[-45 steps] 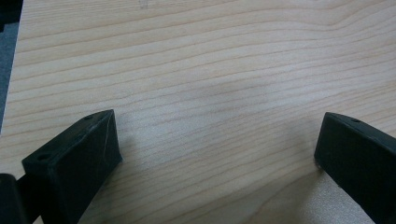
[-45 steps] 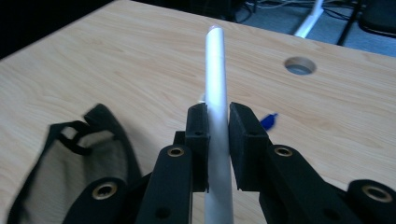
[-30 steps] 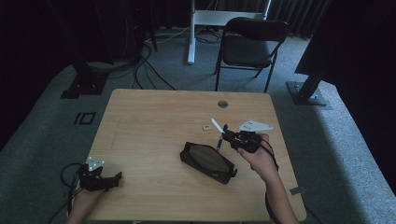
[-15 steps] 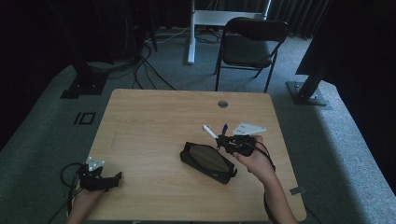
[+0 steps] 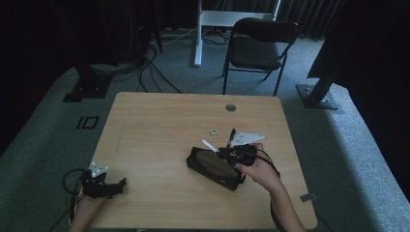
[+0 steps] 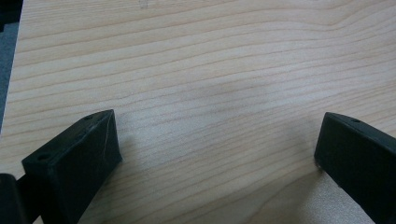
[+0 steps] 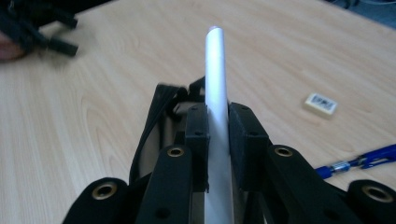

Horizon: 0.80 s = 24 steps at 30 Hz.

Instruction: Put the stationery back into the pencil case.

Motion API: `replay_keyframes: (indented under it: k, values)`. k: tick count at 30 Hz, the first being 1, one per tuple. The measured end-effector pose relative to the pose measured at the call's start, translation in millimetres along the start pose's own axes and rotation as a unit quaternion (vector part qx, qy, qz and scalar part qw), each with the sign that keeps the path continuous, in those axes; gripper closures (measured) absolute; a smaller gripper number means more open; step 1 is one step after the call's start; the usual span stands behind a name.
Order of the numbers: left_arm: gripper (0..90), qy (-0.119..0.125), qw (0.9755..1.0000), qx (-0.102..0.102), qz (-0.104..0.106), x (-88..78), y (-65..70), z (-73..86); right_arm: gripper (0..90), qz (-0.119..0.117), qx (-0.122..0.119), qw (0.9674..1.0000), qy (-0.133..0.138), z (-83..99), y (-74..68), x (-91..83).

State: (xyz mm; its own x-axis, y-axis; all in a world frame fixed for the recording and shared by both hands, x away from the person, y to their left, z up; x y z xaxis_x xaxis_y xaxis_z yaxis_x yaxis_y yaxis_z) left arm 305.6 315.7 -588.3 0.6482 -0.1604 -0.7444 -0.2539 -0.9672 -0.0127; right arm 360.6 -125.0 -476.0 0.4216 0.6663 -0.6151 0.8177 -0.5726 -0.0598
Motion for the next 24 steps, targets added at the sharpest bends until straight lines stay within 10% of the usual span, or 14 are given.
replay_keyframes:
  k: [24]
  values:
    - [0.2, -0.001, 1.0, 0.001, 0.0, -0.1, -0.1, 0.1, 78.1, -0.031, -0.044, 0.9946, -0.089, 16.2, -10.9, 28.5]
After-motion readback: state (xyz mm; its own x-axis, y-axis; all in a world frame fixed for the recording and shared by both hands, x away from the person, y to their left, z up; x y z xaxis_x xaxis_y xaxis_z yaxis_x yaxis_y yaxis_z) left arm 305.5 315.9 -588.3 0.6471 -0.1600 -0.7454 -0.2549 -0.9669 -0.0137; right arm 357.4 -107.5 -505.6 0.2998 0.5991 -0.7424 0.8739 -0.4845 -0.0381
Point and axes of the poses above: each handheld gripper's, and its own axes: x roughly forward along the jaws, z roughly out of its underside, y roughly to its right, the point moved 5 cm from there along x, roughly forward along the jaws, and after that the axes turned 2 degrees about -y, right-handed, at the moved point
